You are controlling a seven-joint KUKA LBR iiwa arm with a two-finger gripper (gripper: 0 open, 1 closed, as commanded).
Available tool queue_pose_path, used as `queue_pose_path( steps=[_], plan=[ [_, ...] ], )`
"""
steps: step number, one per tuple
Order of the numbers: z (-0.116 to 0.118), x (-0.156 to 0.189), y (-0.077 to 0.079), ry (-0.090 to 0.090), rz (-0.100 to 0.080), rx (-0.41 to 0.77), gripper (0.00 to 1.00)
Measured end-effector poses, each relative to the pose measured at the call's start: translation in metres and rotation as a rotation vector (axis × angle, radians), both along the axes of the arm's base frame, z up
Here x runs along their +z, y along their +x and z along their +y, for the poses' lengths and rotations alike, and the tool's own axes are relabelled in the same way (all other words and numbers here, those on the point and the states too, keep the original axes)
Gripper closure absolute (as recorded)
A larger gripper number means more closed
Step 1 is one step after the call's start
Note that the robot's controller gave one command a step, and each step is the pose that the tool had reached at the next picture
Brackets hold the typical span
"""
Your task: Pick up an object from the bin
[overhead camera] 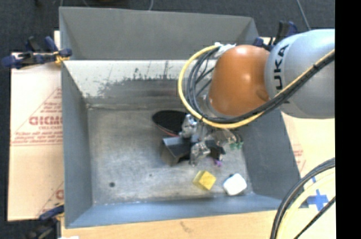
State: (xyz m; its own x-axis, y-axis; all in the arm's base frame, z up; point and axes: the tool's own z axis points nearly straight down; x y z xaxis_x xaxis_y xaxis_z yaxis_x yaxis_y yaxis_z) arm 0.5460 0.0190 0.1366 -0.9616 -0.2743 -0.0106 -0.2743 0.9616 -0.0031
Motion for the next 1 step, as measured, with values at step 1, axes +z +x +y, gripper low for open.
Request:
queue_pose_path(
  steps=[1],
  plan=[
    [0.0122, 0.0938, -0.0225, 0.0, 0.013, -0.008, 1.0]
  ],
)
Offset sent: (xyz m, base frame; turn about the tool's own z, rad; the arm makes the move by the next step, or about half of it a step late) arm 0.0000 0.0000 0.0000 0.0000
